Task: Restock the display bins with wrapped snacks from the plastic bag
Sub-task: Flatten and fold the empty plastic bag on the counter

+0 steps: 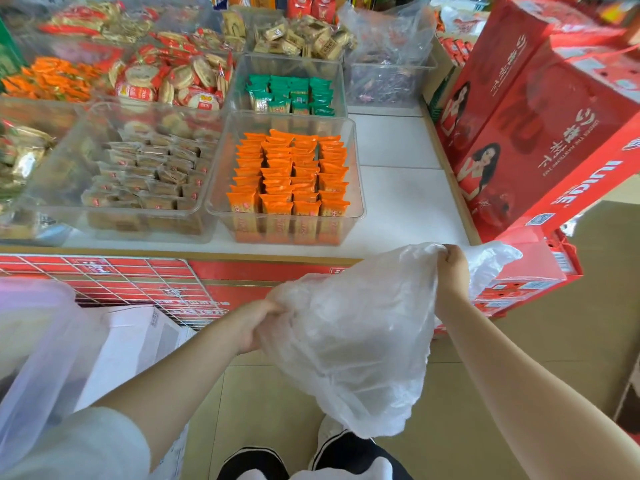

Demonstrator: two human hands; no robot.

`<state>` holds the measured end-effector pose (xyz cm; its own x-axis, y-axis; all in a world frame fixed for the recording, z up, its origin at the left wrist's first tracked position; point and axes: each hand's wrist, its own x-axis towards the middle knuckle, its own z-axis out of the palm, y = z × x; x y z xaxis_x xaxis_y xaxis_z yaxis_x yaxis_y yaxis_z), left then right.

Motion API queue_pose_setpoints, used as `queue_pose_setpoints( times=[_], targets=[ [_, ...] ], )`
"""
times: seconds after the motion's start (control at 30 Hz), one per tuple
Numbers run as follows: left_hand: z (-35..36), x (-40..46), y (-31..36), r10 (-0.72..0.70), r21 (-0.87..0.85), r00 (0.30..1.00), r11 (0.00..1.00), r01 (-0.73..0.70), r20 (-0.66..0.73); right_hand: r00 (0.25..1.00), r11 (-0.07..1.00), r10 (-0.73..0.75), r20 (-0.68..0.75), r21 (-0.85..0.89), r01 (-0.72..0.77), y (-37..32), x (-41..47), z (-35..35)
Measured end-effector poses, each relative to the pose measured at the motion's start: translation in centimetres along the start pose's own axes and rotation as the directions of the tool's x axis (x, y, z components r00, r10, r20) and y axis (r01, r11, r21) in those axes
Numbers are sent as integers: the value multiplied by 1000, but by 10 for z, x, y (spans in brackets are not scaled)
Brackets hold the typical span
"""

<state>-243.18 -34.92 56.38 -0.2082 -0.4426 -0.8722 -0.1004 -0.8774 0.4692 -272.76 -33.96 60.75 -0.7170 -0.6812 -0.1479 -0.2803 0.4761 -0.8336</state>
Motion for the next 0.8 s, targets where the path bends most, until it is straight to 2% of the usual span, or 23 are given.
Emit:
queue_pose_setpoints(
  times=[0.1, 0.2, 0.27, 0.3, 0.37, 0.4, 0.43, 0.47, 0.57, 0.6, 0.67, 0.7, 0.73, 0.8],
  targets=[
    [1, -16, 16, 223, -189, 974, 955, -227, -43, 998, 995, 12, 62, -95, -6, 14, 1, -17],
    [-2, -43, 37, 461, -305, 887, 847, -436, 12, 975, 948, 43, 216, -316, 29, 21, -9, -30],
    [2, -60, 46, 522, -282, 851, 826, -488, 58, 946, 940, -148, 288, -255, 224, 12, -27, -27],
    [5, -67, 49, 537, -254, 841, 825, -505, 72, 892, 905, -287, 349, -206, 372, 4, -38, -22],
    [8, -75, 51, 565, -223, 816, 817, -532, 122, 704, 765, -467, 535, -155, 625, -17, -62, -7],
    [8, -77, 50, 578, -218, 800, 811, -543, 157, 624, 717, -471, 623, -141, 683, -27, -74, 2],
    [7, -79, 48, 591, -211, 784, 804, -556, 189, 584, 692, -447, 678, -151, 705, -32, -81, 12],
    [7, -81, 46, 602, -211, 770, 797, -566, 209, 576, 677, -417, 703, -183, 713, -33, -82, 21],
    [-6, -75, 37, 617, -193, 776, 784, -590, 135, 627, 697, -364, 688, -245, 674, -21, -74, 31],
    [-17, -70, 33, 615, -167, 787, 783, -599, 57, 679, 724, -386, 625, -250, 642, -15, -70, 29],
    [-46, -51, 21, 591, -55, 785, 792, -609, -187, 835, 827, -395, 384, -248, 505, -4, -60, 19],
    [-60, -41, 13, 565, 2, 776, 808, -589, -281, 899, 896, -340, 276, -194, 399, 1, -56, 13],
    [-70, -33, 5, 535, 59, 778, 834, -548, -330, 936, 949, -266, 229, -107, 296, 5, -54, 8],
    [-79, -15, -7, 474, 117, 808, 878, -464, -350, 946, 989, -146, 290, 40, 140, 10, -54, 6]
  ],
)
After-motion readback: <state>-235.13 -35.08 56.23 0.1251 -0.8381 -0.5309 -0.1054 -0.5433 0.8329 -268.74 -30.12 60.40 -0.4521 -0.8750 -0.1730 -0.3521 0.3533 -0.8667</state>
